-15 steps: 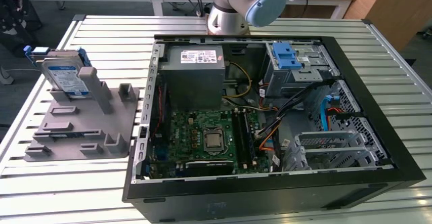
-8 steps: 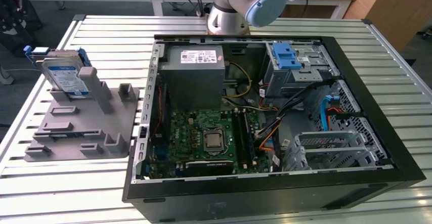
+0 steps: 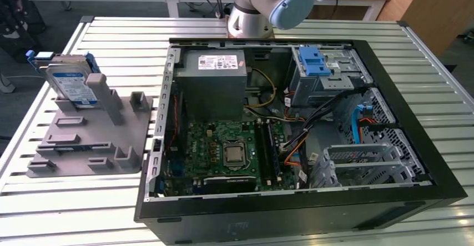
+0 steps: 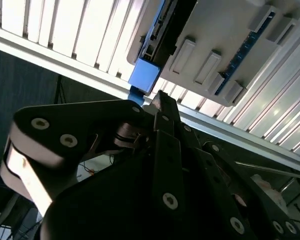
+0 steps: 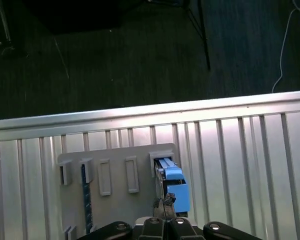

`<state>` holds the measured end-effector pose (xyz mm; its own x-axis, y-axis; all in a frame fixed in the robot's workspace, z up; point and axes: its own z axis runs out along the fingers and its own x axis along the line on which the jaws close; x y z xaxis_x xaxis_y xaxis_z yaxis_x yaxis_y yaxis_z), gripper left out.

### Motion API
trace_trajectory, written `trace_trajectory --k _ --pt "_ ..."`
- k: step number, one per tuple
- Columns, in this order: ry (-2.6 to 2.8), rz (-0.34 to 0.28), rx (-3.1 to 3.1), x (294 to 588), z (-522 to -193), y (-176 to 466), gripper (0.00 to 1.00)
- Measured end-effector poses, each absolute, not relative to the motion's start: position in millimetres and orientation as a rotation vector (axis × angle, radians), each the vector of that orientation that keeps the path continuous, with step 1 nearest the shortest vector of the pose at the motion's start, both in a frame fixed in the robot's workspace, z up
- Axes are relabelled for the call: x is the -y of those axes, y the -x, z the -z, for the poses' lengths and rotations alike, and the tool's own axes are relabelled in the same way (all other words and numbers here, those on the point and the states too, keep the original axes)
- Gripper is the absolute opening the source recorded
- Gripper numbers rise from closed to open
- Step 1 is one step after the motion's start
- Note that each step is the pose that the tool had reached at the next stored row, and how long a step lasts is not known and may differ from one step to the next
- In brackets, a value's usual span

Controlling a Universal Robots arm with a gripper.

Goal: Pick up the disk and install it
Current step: 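Pick up the disk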

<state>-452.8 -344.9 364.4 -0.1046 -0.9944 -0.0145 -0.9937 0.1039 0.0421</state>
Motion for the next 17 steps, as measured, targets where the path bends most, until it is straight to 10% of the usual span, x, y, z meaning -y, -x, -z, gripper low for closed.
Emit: trace_trajectory --k 17 --pt "-2.165 0.054 2.260 344.3 -359.3 452.8 0.11"
